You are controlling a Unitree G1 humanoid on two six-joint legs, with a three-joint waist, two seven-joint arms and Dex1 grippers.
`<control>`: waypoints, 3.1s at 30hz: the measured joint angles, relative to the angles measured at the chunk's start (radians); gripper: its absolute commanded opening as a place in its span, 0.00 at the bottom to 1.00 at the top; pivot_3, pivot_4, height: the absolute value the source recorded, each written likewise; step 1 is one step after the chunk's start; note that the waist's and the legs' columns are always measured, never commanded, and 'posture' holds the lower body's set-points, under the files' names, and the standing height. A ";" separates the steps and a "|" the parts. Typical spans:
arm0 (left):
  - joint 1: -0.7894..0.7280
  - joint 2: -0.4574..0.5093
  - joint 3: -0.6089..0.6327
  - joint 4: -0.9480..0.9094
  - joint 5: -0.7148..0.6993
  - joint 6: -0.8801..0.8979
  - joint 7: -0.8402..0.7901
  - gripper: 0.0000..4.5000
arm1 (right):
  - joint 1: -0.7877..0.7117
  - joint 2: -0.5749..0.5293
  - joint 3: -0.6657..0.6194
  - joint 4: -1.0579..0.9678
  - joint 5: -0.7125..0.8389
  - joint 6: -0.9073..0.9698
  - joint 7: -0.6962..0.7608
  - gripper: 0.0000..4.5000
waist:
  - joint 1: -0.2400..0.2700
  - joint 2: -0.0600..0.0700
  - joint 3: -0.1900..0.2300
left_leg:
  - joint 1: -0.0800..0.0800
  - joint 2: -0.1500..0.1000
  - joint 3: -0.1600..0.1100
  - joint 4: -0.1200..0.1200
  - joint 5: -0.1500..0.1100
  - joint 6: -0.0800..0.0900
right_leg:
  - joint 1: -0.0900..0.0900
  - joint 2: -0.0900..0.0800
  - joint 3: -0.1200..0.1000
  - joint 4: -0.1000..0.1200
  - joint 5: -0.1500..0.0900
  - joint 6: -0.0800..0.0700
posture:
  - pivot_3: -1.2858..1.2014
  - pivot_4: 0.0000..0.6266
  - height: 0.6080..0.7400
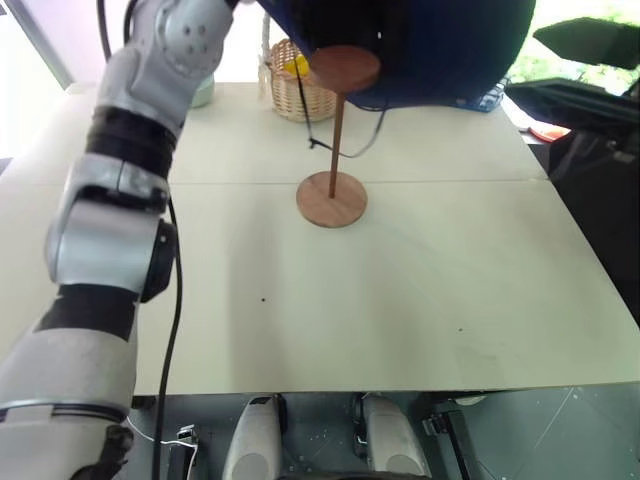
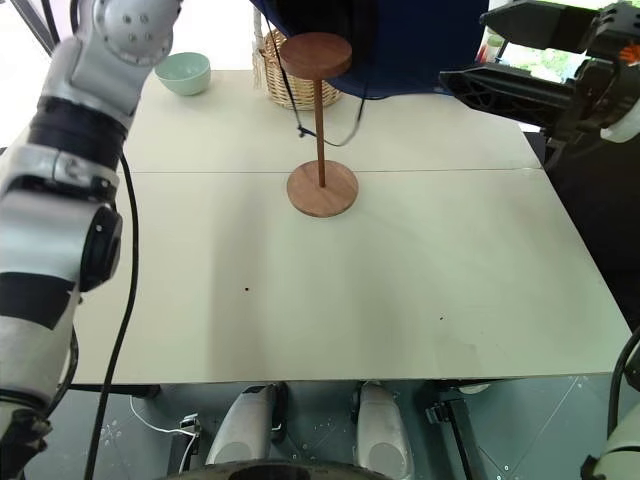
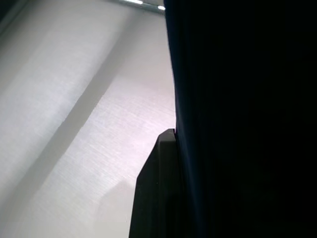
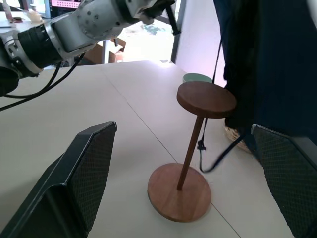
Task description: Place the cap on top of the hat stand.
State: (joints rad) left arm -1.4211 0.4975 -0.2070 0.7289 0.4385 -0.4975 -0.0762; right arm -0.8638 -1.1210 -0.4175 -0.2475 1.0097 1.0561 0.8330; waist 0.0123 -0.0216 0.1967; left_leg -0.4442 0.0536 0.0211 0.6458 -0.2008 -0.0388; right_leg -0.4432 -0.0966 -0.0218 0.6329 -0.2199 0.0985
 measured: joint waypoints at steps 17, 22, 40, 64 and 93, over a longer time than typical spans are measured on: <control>0.452 0.100 0.147 -0.679 -0.120 0.220 -0.193 0.02 | 0.017 0.003 0.002 0.008 0.017 -0.015 -0.020 1.00 | 0.000 0.001 -0.001 | 0.002 -0.001 0.000 0.002 0.000 0.000 | 0.002 0.000 0.002 0.000 0.002 0.004 | 0.52 0.24 1.00; 0.613 0.172 0.146 -0.702 -0.241 0.090 -0.341 0.02 | 0.044 0.002 0.006 0.012 0.019 -0.016 0.007 1.00 | 0.001 0.001 -0.001 | 0.002 -0.001 0.000 0.003 0.000 0.000 | 0.003 0.000 0.002 0.000 0.002 0.004 | 0.52 0.24 1.00; 0.683 0.229 0.164 -0.684 -0.320 -0.074 -0.454 0.02 | 0.420 -0.122 -0.415 -0.114 0.155 0.178 0.110 1.00 | 0.002 0.001 -0.001 | 0.003 -0.001 0.001 0.004 0.000 0.000 | 0.006 0.000 0.003 -0.001 0.003 0.004 | 0.52 0.24 1.00; 0.849 0.283 0.216 -0.583 -0.339 -0.187 -0.497 0.89 | 0.391 -0.145 -0.270 -0.069 0.173 0.044 0.051 1.00 | 0.001 0.002 -0.002 | 0.006 -0.001 0.003 0.003 0.000 0.000 | 0.007 0.000 0.006 -0.002 0.001 0.001 | 0.52 0.24 1.00; 1.036 0.945 0.786 -0.846 -1.448 1.489 -1.225 1.00 | 0.495 -0.071 0.078 -0.294 -0.199 -0.357 0.143 1.00 | -0.026 0.003 -0.001 | 0.004 0.000 0.005 0.000 -0.001 0.000 | 0.001 0.000 0.007 -0.003 0.000 0.000 | 0.52 0.24 1.00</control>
State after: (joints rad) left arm -0.3854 1.4425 0.5791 -0.1169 -1.0099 0.9914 -1.3008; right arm -0.3684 -1.1919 -0.3395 -0.5418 0.8105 0.6987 0.9759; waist -0.0139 -0.0183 0.1958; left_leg -0.4399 0.0537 0.0261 0.6457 -0.2017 -0.0386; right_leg -0.4422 -0.0962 -0.0150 0.6298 -0.2202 0.0983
